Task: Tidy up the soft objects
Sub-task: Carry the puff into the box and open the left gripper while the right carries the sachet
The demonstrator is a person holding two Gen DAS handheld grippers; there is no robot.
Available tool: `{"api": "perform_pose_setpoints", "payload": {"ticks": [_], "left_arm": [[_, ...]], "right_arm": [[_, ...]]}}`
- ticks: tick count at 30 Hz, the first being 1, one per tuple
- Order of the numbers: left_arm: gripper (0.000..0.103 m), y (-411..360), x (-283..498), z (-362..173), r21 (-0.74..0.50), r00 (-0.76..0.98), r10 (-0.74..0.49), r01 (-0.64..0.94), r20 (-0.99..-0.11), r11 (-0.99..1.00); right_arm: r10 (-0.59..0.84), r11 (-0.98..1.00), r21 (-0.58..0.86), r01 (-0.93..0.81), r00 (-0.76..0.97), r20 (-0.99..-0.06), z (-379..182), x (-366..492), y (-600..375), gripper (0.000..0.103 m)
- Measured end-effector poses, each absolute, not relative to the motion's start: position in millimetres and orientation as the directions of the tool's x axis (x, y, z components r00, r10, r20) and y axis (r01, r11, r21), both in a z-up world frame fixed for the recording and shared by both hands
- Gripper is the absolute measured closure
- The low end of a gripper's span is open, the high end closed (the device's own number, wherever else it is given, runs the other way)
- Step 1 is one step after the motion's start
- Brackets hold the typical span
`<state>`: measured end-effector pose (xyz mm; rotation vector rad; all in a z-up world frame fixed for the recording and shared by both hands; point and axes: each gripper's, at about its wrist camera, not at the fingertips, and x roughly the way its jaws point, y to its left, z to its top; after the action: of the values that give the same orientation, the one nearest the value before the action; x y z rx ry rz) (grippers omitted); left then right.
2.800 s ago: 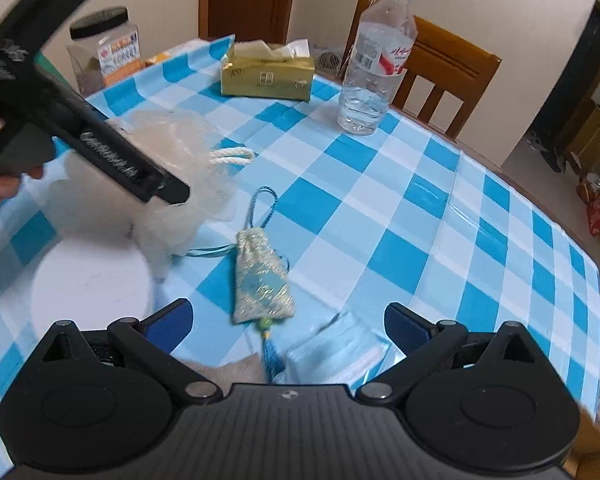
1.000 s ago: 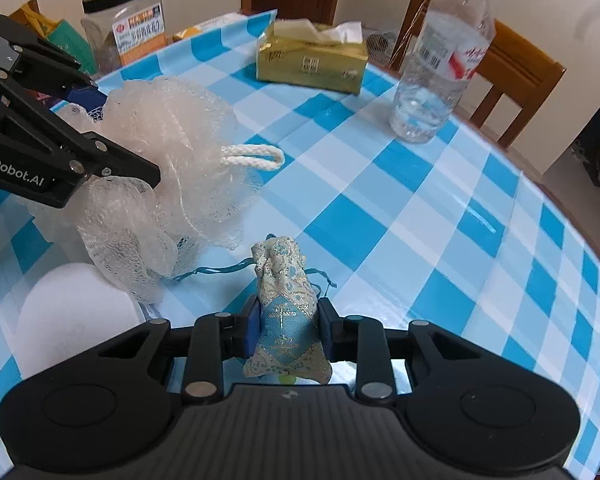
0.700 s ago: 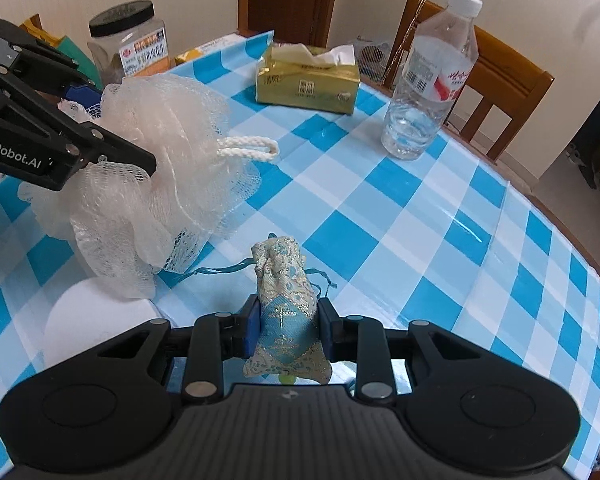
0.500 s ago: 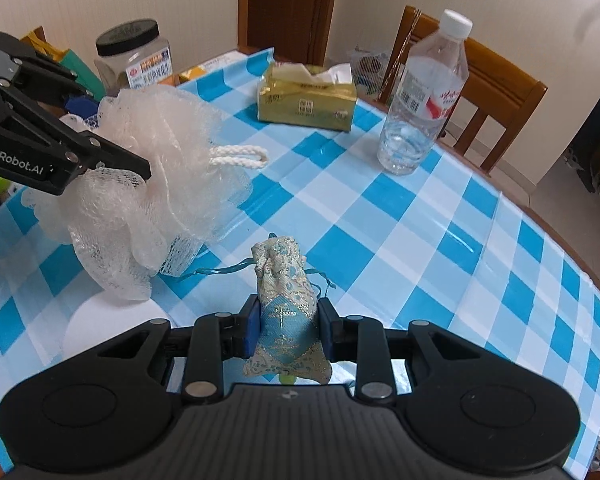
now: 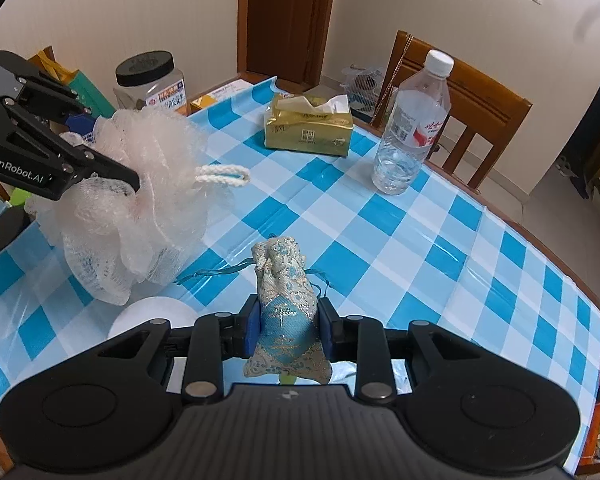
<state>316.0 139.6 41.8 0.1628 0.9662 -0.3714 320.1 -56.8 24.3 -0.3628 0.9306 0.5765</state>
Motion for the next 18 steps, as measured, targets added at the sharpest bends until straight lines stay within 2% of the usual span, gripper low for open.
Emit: {"api": "perform_pose_setpoints", "payload": {"ticks": [8,18], "left_arm": [[0.069,137,287,58,-0.029,0.492,-0.275,0.451,-0.826,0.892],[0.071,98,243,85,0.001,0.499,-0.282,0.494,-0.82,0.87]], "right_arm": [[0.295,0.815,-0.055,-0.577,0.494,-0.818,49,293,-64,0.069],[0.305,0.82,-0.054,-0.569,0.516,-0.8,78,244,-100,0.069]]}}
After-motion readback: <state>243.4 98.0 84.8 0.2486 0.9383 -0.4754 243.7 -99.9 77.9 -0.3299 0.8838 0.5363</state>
